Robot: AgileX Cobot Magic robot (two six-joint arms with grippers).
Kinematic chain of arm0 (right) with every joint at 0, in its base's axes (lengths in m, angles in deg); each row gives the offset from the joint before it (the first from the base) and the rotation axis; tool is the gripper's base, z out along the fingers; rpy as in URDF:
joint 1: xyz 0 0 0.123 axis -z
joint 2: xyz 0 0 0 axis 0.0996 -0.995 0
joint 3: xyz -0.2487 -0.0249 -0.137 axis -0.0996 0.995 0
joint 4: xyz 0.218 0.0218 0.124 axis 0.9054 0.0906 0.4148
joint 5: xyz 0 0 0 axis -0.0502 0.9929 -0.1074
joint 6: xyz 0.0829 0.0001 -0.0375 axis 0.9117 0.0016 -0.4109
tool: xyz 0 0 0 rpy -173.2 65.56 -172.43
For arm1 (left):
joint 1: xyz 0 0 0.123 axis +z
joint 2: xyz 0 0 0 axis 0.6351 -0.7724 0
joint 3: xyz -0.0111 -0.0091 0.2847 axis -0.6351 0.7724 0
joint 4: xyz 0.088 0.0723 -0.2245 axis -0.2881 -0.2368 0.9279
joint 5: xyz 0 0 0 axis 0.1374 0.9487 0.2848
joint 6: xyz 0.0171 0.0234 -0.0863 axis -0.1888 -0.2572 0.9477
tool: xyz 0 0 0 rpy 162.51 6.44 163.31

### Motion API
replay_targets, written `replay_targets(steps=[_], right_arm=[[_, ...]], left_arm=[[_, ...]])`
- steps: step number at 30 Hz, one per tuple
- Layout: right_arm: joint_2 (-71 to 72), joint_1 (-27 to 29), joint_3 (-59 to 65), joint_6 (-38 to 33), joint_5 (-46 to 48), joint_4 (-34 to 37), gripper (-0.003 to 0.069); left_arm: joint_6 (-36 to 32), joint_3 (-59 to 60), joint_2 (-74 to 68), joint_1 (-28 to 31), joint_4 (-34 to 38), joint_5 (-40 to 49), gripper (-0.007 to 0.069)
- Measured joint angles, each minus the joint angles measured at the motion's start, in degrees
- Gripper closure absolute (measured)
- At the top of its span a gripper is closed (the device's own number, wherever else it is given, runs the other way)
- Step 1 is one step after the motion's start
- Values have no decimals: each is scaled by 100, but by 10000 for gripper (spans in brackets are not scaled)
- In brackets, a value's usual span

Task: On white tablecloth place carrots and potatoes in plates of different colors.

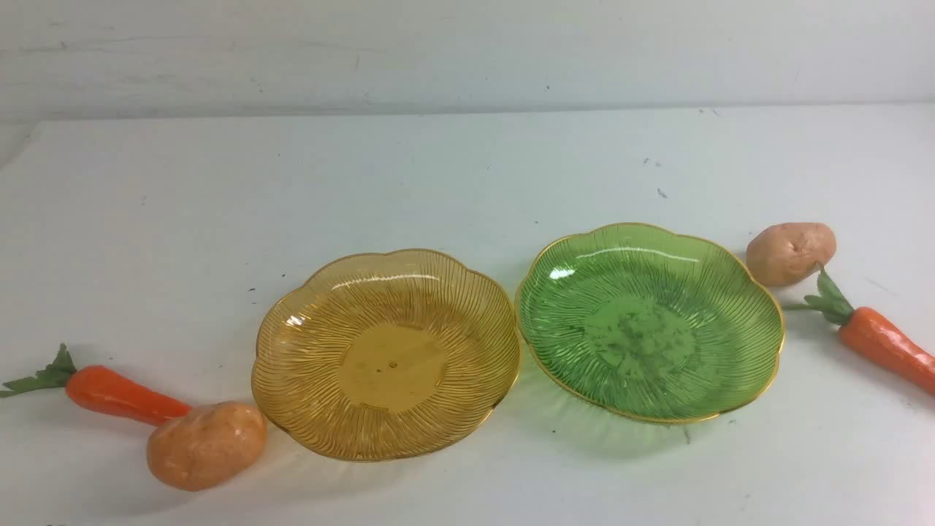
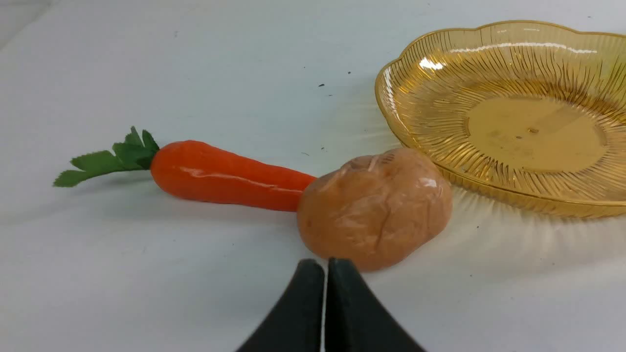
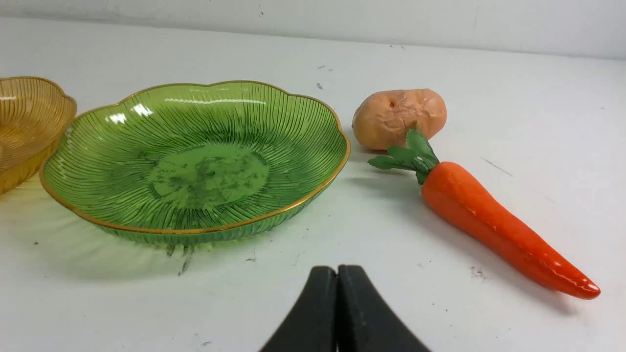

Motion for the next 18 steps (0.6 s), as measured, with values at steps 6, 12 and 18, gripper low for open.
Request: replay_targets(steps=[6,12,18], right_arm=[[0,0,0,-36,0,0,674],[0,0,0,-55,0,0,674],[0,0,0,-62,0,0,674]], left_arm=[[0,0,0,0,0,0,627],[0,0,0,0,0,0,627],[0,0,0,0,0,0,627]])
